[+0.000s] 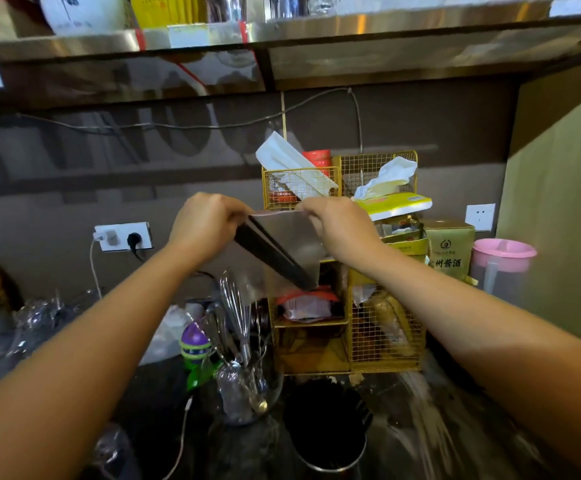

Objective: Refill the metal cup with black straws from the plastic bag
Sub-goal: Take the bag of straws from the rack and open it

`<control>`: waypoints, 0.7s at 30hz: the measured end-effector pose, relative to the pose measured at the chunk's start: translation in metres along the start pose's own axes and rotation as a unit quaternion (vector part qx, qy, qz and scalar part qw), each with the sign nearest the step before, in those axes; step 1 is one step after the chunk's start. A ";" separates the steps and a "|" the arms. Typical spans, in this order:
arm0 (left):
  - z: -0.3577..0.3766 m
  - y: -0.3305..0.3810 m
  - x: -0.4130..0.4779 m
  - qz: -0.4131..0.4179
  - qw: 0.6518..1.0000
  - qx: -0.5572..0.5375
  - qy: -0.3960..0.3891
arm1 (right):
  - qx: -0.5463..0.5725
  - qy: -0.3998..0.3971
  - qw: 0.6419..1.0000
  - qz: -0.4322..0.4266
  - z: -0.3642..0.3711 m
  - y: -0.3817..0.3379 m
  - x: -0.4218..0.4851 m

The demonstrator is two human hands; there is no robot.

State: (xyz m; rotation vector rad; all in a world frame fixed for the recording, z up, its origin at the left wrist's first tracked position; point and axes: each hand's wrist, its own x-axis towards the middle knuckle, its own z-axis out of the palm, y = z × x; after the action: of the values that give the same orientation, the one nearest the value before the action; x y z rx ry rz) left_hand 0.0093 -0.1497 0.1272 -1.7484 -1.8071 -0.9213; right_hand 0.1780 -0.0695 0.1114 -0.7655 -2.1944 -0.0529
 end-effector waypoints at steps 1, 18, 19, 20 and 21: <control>-0.008 -0.001 -0.008 -0.001 1.000 0.011 0.000 | 0.024 -0.003 1.000 -0.005 0.001 -0.006 -0.005; -0.024 -0.022 -0.184 -0.128 0.980 0.024 -0.150 | 0.197 -0.236 0.948 -0.080 0.064 -0.081 -0.133; -0.018 -0.020 -0.192 -0.132 0.979 0.018 -0.156 | 0.200 -0.249 0.945 -0.076 0.069 -0.082 -0.140; -0.012 -0.019 -0.199 -0.135 0.977 0.013 -0.167 | 0.200 -0.262 0.942 -0.069 0.073 -0.083 -0.147; -0.005 -0.018 -0.206 -0.129 0.976 0.008 -0.178 | 0.200 -0.273 0.939 -0.060 0.078 -0.083 -0.152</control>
State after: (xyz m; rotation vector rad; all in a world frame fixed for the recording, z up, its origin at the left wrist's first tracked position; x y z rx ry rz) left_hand 0.0089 -0.2926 -0.0217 -1.7847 -2.3062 -0.7179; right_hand 0.1570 -0.1931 -0.0317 -0.4434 -2.6462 0.5956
